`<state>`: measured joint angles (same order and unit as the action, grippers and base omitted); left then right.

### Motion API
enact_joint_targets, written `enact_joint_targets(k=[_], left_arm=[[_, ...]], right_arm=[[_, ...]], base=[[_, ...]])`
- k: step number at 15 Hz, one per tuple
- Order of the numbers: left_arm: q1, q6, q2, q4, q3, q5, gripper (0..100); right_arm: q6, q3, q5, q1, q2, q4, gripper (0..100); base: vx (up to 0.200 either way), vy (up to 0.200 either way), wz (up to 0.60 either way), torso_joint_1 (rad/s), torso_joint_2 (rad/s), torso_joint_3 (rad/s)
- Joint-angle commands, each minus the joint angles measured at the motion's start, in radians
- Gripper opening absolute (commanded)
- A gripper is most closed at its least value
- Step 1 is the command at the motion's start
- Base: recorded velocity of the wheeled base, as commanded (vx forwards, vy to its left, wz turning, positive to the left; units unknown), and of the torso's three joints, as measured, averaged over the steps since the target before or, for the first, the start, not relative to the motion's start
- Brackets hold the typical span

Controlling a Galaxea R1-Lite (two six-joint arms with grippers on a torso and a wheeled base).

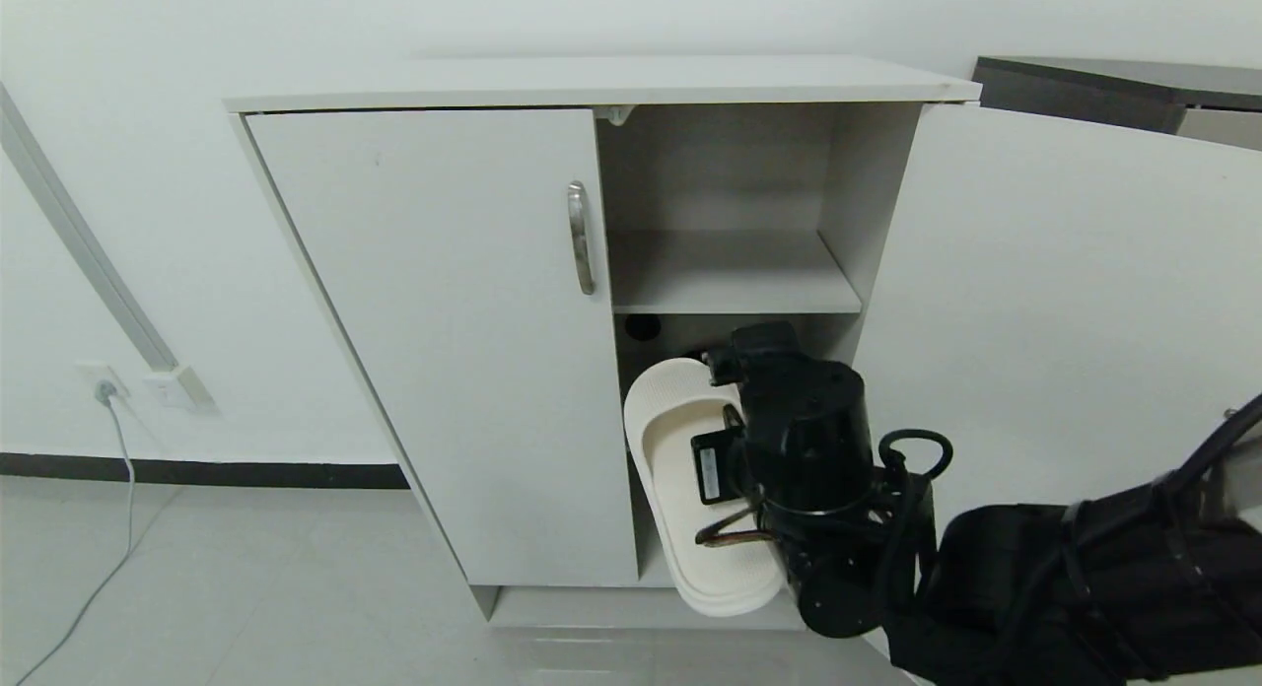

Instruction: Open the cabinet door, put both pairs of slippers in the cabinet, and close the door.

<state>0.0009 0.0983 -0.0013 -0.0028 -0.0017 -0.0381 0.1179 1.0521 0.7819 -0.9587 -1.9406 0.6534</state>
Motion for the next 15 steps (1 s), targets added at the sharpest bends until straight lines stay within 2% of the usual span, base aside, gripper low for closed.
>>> enact_joint_targets(k=[1, 5, 14, 15], left_arm=[[0.001, 0.000, 0.001, 0.000, 0.000, 0.000, 0], [0.001, 0.000, 0.001, 0.000, 0.000, 0.000, 0], [0.001, -0.002, 0.001, 0.000, 0.000, 0.000, 0], [0.001, -0.002, 0.001, 0.000, 0.000, 0.000, 0]], right_arm=[[0.042, 0.172, 0.059, 0.000, 0.015, -0.143, 0], [0.037, 0.295, 0.082, 0.026, 0.039, -0.294, 0], [0.036, 0.298, 0.080, 0.043, 0.034, -0.299, 0], [0.037, 0.298, 0.080, 0.044, 0.034, -0.299, 0]], base=[[0.000, 0.000, 0.00, 0.000, 0.00, 0.000], [0.000, 0.000, 0.00, 0.000, 0.00, 0.000], [0.000, 0.000, 0.00, 0.000, 0.00, 0.000], [0.200, 0.000, 0.00, 0.007, 0.01, -0.002]])
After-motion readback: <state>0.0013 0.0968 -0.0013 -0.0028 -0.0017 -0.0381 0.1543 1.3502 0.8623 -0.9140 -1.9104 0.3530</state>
